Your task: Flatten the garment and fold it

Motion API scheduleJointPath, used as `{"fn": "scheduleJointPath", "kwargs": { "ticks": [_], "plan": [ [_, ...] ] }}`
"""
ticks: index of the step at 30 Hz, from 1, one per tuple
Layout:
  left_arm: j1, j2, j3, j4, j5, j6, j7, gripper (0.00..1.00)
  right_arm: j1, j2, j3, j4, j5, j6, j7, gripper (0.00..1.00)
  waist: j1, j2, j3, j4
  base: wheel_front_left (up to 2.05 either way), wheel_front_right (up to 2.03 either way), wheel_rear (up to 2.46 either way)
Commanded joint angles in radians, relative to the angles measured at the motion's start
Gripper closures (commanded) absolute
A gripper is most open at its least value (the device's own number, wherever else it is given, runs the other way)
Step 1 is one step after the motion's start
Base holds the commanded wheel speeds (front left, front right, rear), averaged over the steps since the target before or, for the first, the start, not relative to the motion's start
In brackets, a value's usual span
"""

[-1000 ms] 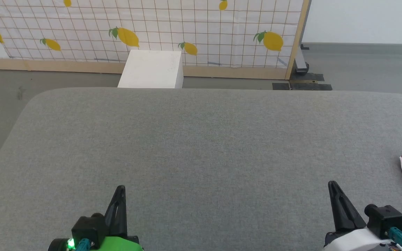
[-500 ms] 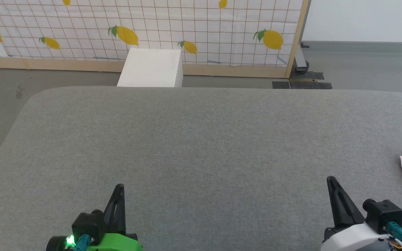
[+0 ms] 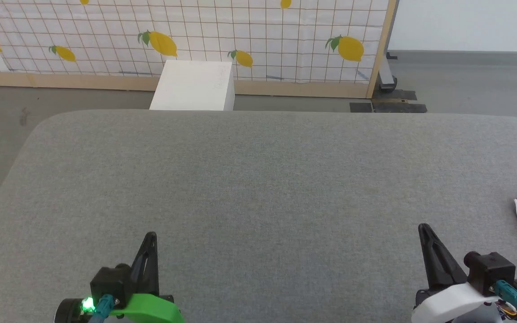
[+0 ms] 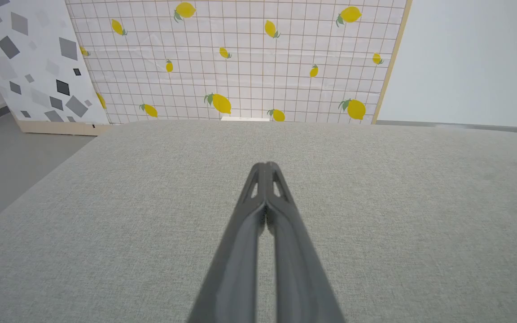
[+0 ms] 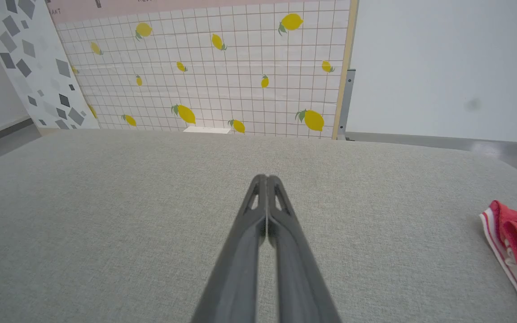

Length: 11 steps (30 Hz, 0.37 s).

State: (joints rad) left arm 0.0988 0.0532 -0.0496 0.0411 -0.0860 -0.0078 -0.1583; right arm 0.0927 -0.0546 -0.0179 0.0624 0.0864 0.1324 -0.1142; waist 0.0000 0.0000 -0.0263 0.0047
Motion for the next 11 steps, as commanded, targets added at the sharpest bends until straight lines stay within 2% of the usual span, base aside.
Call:
{"fn": "scheduleJointPath", "kwargs": {
  "ticks": [1,11],
  "plan": [
    [-0.025,-0.001,0.002,-0.006,0.011,0.003,0.008,1.00,-0.021,0.002,0.002,-0.008,-0.014,-0.001,0.005,1.00,0.0000,0.0000,0.000,0.000,0.00,0.00,0.00],
    [-0.037,-0.002,0.010,-0.011,0.023,0.004,0.032,1.00,-0.032,0.002,0.005,-0.017,-0.025,-0.001,0.023,1.00,0.0000,0.0000,0.005,-0.001,0.00,0.00,0.00]
  ]
}}
